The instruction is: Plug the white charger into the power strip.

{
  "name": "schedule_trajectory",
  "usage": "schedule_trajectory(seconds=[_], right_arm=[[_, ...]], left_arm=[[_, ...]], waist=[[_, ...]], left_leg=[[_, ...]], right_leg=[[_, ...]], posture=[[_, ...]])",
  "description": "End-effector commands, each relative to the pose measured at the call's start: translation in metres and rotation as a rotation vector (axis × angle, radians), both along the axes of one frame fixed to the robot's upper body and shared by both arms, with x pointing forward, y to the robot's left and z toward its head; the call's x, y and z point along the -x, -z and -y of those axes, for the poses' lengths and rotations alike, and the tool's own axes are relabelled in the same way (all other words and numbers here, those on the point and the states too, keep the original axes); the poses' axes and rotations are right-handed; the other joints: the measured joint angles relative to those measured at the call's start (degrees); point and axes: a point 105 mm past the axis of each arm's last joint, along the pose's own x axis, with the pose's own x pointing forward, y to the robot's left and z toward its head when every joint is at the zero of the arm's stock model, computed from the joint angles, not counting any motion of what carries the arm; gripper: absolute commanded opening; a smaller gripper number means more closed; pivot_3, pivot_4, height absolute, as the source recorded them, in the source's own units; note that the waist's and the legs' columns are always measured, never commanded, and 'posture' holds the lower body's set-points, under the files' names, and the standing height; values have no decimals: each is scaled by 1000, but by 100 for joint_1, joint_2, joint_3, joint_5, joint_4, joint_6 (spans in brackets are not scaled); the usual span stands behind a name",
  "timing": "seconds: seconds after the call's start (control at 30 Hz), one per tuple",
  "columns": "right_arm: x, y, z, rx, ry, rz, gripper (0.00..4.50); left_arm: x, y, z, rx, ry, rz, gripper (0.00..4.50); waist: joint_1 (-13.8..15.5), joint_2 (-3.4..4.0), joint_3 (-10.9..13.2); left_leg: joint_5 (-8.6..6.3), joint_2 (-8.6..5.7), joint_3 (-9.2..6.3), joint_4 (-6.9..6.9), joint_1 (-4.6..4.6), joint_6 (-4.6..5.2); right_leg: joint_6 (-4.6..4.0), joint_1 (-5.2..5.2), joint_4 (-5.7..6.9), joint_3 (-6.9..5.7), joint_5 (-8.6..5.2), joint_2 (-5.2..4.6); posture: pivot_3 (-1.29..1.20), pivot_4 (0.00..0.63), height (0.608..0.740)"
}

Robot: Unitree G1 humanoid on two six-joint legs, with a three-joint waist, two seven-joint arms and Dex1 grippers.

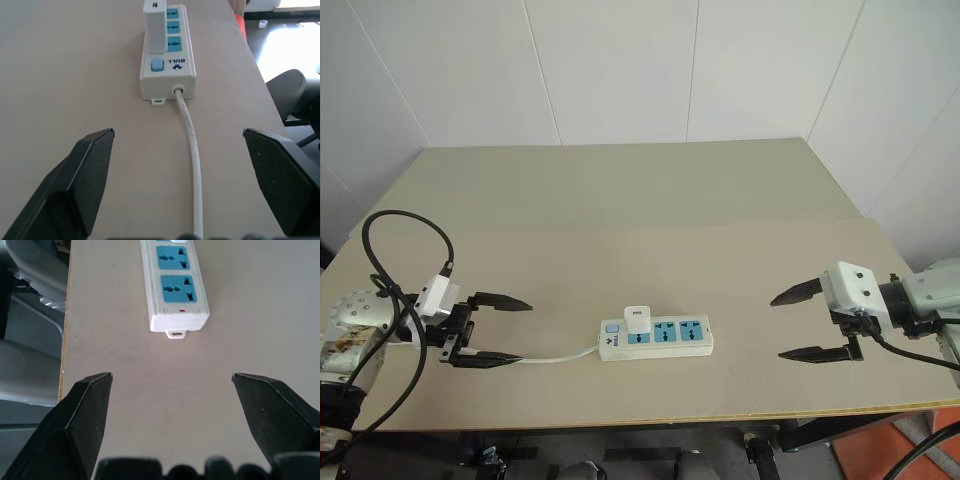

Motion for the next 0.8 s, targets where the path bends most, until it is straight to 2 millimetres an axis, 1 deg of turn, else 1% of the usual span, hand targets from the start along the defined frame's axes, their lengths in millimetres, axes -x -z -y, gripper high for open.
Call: schedule_trajectory(seconds=[0.03, 0.23, 0.37, 0.47, 0.5, 0.63, 0.73, 0.8], right_arm=[[6, -15, 7, 16, 28, 36, 4500], [7, -17, 18, 17, 110, 66, 4500], [5, -24, 17, 4, 153, 104, 4500], [1, -27, 20, -18, 193, 121, 4500], [2, -27, 20, -19, 192, 118, 4500], [3, -28, 17, -19, 186, 118, 4500], [-1, -24, 18, -8, 201, 122, 4500], [-1, -22, 16, -3, 193, 119, 4500]], left_arm=[[-5, -6, 1, 3, -1, 3, 4488], [-15, -5, 11, -18, -6, -33, 4488], [-25, -7, 13, -15, -9, -78, 4488], [-30, 2, 11, -80, 0, -85, 4488], [-31, 2, 12, -88, 8, -82, 4488], [-36, -11, 15, -42, 4, -108, 4488], [-39, -10, 16, -45, -4, -124, 4488], [-36, -9, 18, -46, 6, -123, 4488]], waist=[[5, 0, 0], [15, 0, 0], [13, 0, 0], [3, -1, 0], [-4, -1, 0], [-2, -2, 1], [8, -3, 1], [8, -3, 1]], left_leg=[[0, 0, 0, 1, -1, 0], [0, -1, -1, 13, -2, 0], [0, -1, -3, 18, -2, 0], [0, -2, -2, 22, 0, 0], [0, -2, -1, 22, 0, 0], [-1, -1, -3, 23, -9, 2], [-1, -3, -4, 35, -10, 2], [-1, -4, -3, 35, -5, 2]], right_leg=[[0, 0, 0, 0, 0, 0], [3, 5, 3, -1, 2, 1], [4, 5, 8, -1, 2, 3], [4, 9, 10, 0, 2, 3], [4, 8, 9, 0, 2, 3], [4, 0, 12, 0, 2, 3], [5, 3, 18, -1, 3, 2], [7, 8, 19, 0, 2, 1]], posture=[[0, 150, 740], [0, 150, 740], [0, 150, 740], [0, 150, 740], [0, 150, 740], [0, 150, 740], [0, 150, 740], [0, 150, 740]])
